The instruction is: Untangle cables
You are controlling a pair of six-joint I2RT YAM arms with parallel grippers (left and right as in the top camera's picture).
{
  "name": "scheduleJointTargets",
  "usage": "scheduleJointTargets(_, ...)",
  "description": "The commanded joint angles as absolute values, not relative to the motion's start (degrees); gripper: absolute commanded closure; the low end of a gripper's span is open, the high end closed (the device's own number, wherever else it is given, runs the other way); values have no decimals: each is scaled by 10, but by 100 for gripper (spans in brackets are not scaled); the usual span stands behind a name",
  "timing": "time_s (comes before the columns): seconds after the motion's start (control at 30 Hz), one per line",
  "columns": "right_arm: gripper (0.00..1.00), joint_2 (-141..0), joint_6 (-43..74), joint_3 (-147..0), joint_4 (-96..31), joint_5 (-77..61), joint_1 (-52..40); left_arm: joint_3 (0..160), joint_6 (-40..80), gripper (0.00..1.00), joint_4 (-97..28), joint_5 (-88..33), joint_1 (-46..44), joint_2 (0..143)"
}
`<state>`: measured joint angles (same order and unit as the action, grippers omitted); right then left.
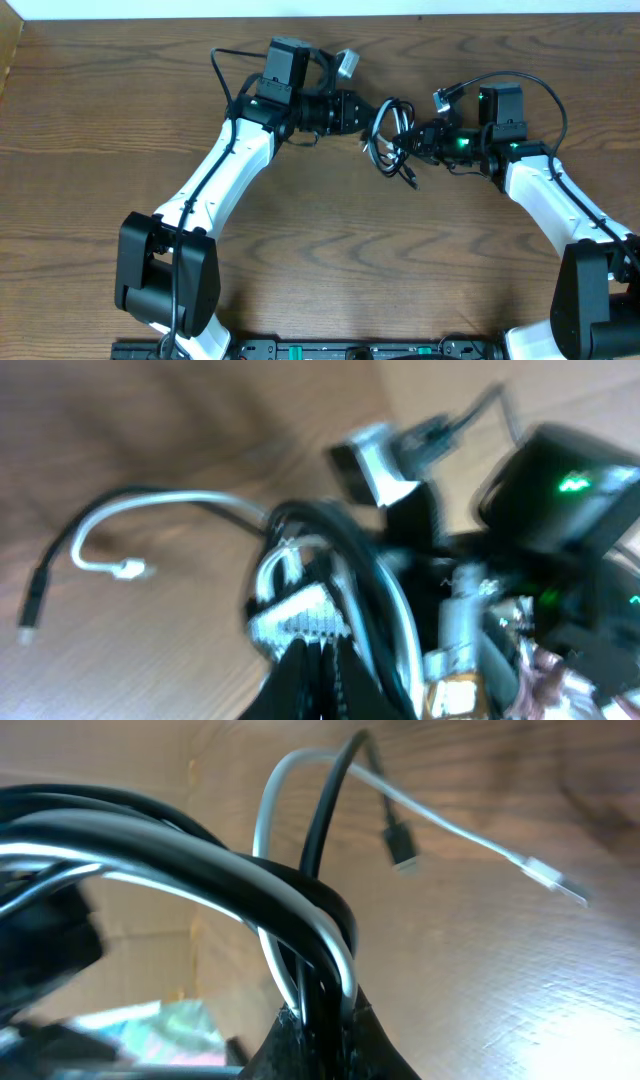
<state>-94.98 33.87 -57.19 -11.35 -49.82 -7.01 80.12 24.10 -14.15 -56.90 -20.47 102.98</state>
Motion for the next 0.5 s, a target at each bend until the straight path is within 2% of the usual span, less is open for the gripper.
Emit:
scheduleJointTargets(0.0,99,-950,334,-572,-112,-449,-79,807,285,93,-98,-666,-213,1034)
scheduleJointTargets(0.2,99,-950,334,-572,-101,-449,-87,807,274,92,-81,-674,-224,1034)
scheduleJointTargets(0.3,99,-950,333,-572,-111,-436,-80,807,241,93,-114,-630,-215,1034)
scheduleJointTargets(0.4,99,-949,329,-572,-146,-404,-68,807,216,92,-203,-494,-200,1034)
scheduleJointTargets(0.47,99,-949,322,-572,-183,-364,-61,807,215,93,-279,-346,-196,1034)
